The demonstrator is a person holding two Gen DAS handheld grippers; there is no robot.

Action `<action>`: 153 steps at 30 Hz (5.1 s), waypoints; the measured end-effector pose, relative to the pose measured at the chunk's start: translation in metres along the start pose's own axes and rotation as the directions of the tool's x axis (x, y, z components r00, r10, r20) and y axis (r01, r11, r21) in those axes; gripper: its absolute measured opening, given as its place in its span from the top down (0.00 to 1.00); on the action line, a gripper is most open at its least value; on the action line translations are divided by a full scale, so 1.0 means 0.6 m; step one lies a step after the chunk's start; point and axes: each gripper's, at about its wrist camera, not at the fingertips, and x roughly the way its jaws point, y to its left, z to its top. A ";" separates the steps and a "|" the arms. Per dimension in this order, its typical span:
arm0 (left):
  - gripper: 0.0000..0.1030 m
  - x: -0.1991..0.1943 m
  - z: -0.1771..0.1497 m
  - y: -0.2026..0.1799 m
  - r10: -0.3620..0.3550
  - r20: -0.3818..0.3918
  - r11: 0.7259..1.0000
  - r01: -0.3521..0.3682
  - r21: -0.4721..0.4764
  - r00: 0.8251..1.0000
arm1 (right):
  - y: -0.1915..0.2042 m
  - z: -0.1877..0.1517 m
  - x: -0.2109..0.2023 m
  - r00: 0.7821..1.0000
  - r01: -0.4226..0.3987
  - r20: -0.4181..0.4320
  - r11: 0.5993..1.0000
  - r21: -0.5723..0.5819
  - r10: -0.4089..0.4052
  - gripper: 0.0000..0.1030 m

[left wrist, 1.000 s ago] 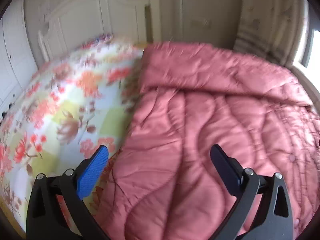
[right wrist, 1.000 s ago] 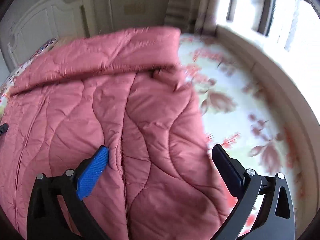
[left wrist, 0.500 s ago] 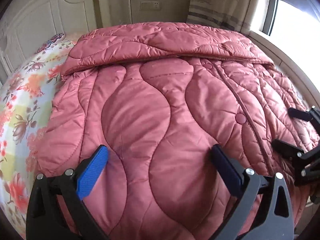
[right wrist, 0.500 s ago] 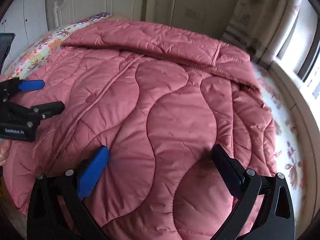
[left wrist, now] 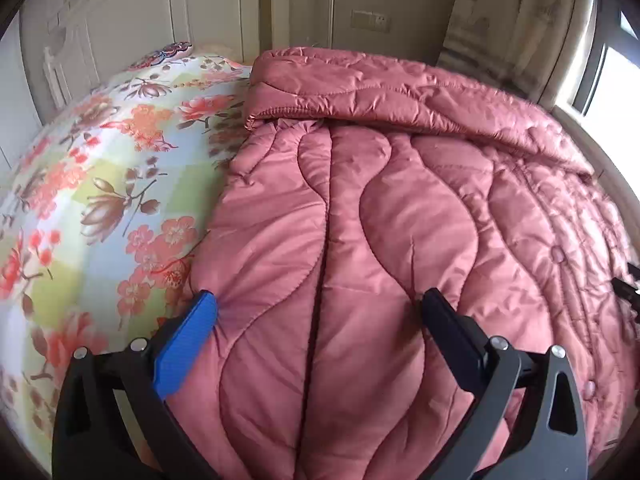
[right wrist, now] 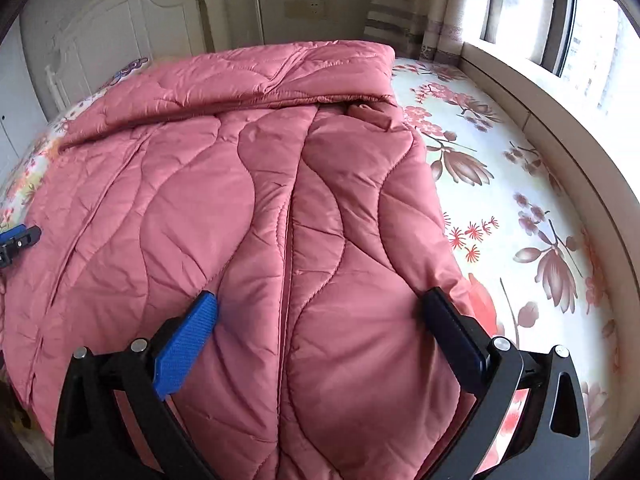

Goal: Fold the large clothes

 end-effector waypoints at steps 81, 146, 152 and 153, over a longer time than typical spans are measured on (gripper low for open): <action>0.02 -0.053 0.078 0.245 -0.279 0.395 0.641 0.476 -0.602 0.875 | -0.125 0.149 -0.043 0.779 -0.625 0.359 0.681 0.381 0.514 0.13; 0.02 0.122 0.172 -0.127 -0.068 0.004 0.981 0.067 0.184 0.998 | 0.195 0.243 0.130 0.988 -0.153 -0.004 0.972 -0.179 0.155 0.14; 0.02 0.124 0.175 -0.121 -0.097 -0.002 0.983 0.096 0.156 0.995 | 0.189 0.246 0.142 0.981 -0.193 -0.004 0.970 -0.146 0.195 0.13; 0.02 0.124 0.175 -0.121 -0.096 -0.003 0.983 0.095 0.157 0.995 | 0.190 0.246 0.141 0.981 -0.194 -0.004 0.970 -0.146 0.195 0.13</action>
